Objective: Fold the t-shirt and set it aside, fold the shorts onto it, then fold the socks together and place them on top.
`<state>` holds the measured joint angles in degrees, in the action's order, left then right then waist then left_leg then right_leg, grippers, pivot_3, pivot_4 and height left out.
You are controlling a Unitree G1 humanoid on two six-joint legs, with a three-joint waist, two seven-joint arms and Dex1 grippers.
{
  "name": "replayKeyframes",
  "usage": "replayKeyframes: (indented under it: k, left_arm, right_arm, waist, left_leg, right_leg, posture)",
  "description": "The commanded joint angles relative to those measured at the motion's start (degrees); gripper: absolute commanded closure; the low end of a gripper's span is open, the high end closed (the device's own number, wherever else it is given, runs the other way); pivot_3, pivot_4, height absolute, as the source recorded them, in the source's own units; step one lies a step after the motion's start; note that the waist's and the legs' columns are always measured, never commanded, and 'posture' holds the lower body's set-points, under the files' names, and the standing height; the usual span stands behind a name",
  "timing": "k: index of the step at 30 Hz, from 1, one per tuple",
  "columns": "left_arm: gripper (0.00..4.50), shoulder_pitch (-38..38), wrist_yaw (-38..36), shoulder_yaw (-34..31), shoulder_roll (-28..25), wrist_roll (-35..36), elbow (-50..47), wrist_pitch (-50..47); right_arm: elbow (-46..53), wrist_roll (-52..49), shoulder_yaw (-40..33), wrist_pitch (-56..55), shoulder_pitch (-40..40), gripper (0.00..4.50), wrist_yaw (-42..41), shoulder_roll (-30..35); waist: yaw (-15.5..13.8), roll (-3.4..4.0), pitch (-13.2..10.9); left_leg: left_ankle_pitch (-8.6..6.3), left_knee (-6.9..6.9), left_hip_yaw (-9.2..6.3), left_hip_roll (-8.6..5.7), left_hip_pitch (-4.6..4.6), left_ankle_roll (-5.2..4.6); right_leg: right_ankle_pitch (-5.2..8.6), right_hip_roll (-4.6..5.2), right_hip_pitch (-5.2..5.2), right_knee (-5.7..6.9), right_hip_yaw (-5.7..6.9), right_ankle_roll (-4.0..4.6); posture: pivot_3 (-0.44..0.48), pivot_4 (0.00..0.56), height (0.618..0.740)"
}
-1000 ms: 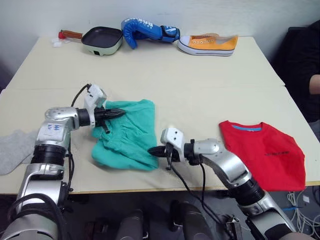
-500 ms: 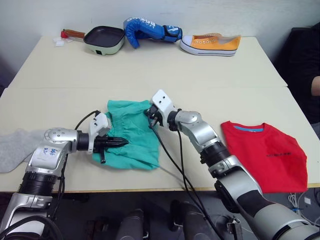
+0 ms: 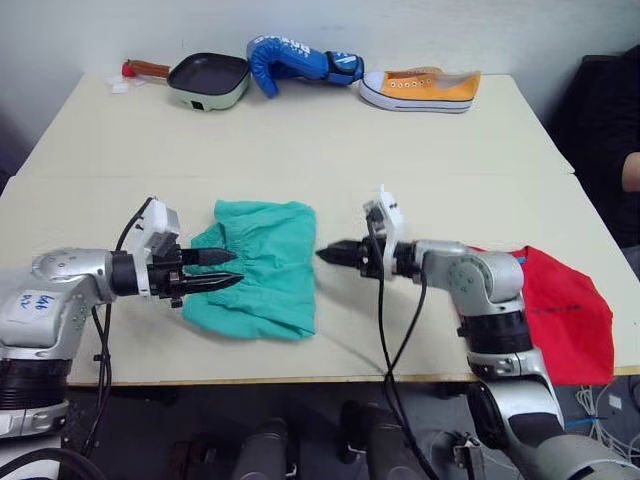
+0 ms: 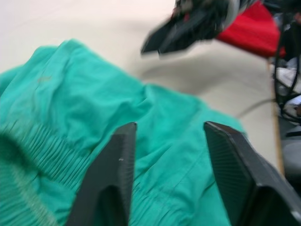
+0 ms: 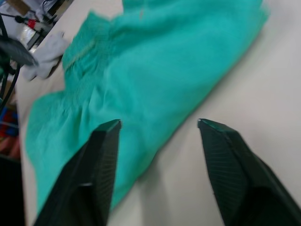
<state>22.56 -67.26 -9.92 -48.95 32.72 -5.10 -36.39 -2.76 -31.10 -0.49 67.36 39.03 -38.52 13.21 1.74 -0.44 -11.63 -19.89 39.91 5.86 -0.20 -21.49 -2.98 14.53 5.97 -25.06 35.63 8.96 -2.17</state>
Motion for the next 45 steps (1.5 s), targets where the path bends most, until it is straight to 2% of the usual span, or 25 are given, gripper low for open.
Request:
replayKeyframes:
  k: [1,2,3,4,8,14,20,21,22,26,27,30,34,38,42,45]
  left_arm:
    - [0.8,2.21,-0.16,-1.37,-0.8,2.27,-2.36,-0.41]
    - [0.47,2.61,-0.11,-1.34,-0.73,2.48,-2.41,-0.45]
    - [0.13,2.94,-0.25,-1.1,-0.81,2.08,-2.4,0.29]
    - [0.04,3.19,-0.4,-0.72,-0.94,1.45,-2.29,1.14]
    - [0.04,3.85,-0.64,-0.34,-0.95,0.68,-1.73,2.78]
    - [0.04,4.3,0.34,-0.43,-0.31,0.79,-1.98,3.53]
    - [0.0,4.66,1.61,-0.48,0.19,1.2,-2.25,3.65]
    - [0.0,4.93,1.6,-0.46,0.3,1.62,-2.32,3.28]
    - [0.0,5.15,1.54,-0.42,0.38,2.05,-2.43,2.84]
    - [0.0,6.34,-0.57,0.44,0.18,5.35,-3.39,-1.0]
    - [0.0,6.65,-1.24,0.67,0.13,6.45,-3.63,-2.27]
    - [0.0,9.28,-3.2,2.1,0.84,9.58,-3.23,-5.93]
    - [0.0,14.99,-4.94,4.37,3.52,11.9,-1.15,-8.37]
    - [0.0,19.02,-6.49,7.43,7.02,10.09,1.5,-6.49]
    - [0.0,20.36,-7.84,9.79,9.24,7.82,3.7,-3.67]
    - [0.0,21.1,-8.26,10.07,10.46,7.61,4.99,-3.02]
  right_arm:
    - [0.12,-2.29,-1.3,1.48,0.45,0.5,2.44,-3.3]
    - [-0.81,-2.26,-1.58,1.31,0.69,0.14,3.14,-4.26]
    - [-2.28,-1.54,-1.08,-0.07,1.07,0.0,3.93,-5.66]
    - [-3.8,-0.69,-0.41,-1.47,1.52,0.0,4.59,-6.85]
    - [-11.37,0.71,1.12,-4.73,4.65,0.0,6.7,-12.72]
    - [-19.59,2.37,1.61,-9.23,8.56,0.0,7.54,-18.01]
    - [-17.51,1.96,1.62,-8.89,8.48,2.03,6.33,-17.32]
    - [-16.62,1.62,1.43,-8.48,8.37,2.52,6.24,-16.95]
    - [-15.83,1.28,1.25,-8.11,8.24,2.76,6.2,-16.69]
    - [-10.56,-0.39,1.22,-5.63,7.62,4.29,5.93,-15.61]
    - [-9.37,-0.57,1.46,-5.1,7.63,4.45,6.04,-15.3]
    - [-3.43,-1.38,1.77,-2.46,8.24,4.45,6.52,-13.2]
    - [9.34,-6.06,-1.84,6.99,8.78,4.45,7.27,-6.4]
    - [22.45,-14.56,-12.13,22.16,10.62,4.45,4.88,8.25]
    - [23.72,-23.52,-20.89,25.14,7.14,4.45,-0.65,32.75]
    - [20.63,-22.47,-27.12,24.74,-0.96,4.45,-4.71,47.4]
  waist:
    - [0.02,0.02,-0.01]
    - [-0.01,0.02,-0.01]
    - [0.01,0.02,-0.01]
    - [0.04,0.02,-0.01]
    - [0.14,0.01,-0.01]
    - [0.44,0.01,-0.01]
    - [0.4,0.02,-0.01]
    - [0.37,0.02,-0.01]
    - [0.34,0.02,-0.01]
    - [0.19,0.02,-0.01]
    - [0.06,0.02,-0.01]
    - [-0.03,0.01,-0.01]
    - [-0.46,0.01,-0.01]
    - [-1.02,0.03,-0.02]
    - [-1.76,0.08,-0.06]
    - [-2.2,0.06,-0.05]
  left_leg:
    - [0.02,-0.01,0.02,0.0,0.0,0.03]
    - [0.04,-0.01,0.02,0.0,0.0,0.06]
    - [0.05,-0.03,0.01,0.0,0.0,0.08]
    - [0.05,-0.05,0.02,0.0,0.03,0.09]
    - [0.06,-0.1,0.08,0.0,0.05,0.11]
    - [0.11,-0.23,0.1,0.01,0.1,0.19]
    - [0.12,-0.28,0.09,0.01,0.09,0.21]
    - [0.12,-0.29,0.1,0.01,0.08,0.21]
    - [0.12,-0.29,0.1,0.01,0.08,0.21]
    - [0.12,-0.29,0.09,0.0,0.06,0.21]
    - [0.12,-0.29,0.09,0.0,0.05,0.21]
    - [0.13,-0.29,0.07,0.0,0.03,0.21]
    - [0.14,-0.23,-0.03,-0.04,-0.07,0.18]
    - [0.16,-0.22,-0.06,-0.08,-0.13,0.13]
    - [0.16,-0.25,-0.02,-0.07,-0.14,0.11]
    - [0.16,-0.34,-0.01,-0.03,-0.13,0.1]
  right_leg:
    - [0.0,-0.01,-0.03,0.03,-0.01,0.0]
    - [0.0,-0.03,-0.04,0.04,-0.02,0.0]
    - [0.0,-0.04,-0.04,0.05,-0.01,0.0]
    - [0.0,-0.04,-0.04,0.05,-0.03,0.0]
    - [0.0,-0.1,-0.05,0.04,-0.08,0.01]
    - [0.02,-0.13,-0.08,0.05,-0.12,0.03]
    - [0.03,-0.14,-0.11,0.02,-0.16,0.05]
    - [0.03,-0.15,-0.13,0.02,-0.17,0.05]
    - [0.03,-0.15,-0.13,0.02,-0.17,0.05]
    - [0.03,-0.15,-0.14,0.02,-0.19,0.05]
    - [0.03,-0.15,-0.14,0.01,-0.19,0.05]
    - [0.03,-0.15,-0.14,0.0,-0.21,0.05]
    - [0.03,-0.15,-0.17,-0.01,-0.26,0.05]
    - [0.01,-0.15,-0.16,-0.09,-0.33,0.02]
    - [0.01,-0.21,-0.2,-0.14,-0.34,0.02]
    - [0.01,-0.29,-0.18,-0.26,-0.33,0.02]
  posture:
    - [0.0,0.15,0.74]
    - [0.0,0.15,0.74]
    - [0.0,0.15,0.74]
    - [0.0,0.15,0.74]
    - [0.0,0.15,0.74]
    - [0.0,0.15,0.74]
    - [0.0,0.15,0.74]
    - [0.0,0.15,0.74]
    - [0.0,0.15,0.74]
    - [0.0,0.15,0.74]
    - [0.0,0.15,0.74]
    - [0.0,0.15,0.74]
    - [0.0,0.15,0.74]
    - [0.0,0.15,0.74]
    - [0.0,0.15,0.74]
    - [0.0,0.15,0.74]
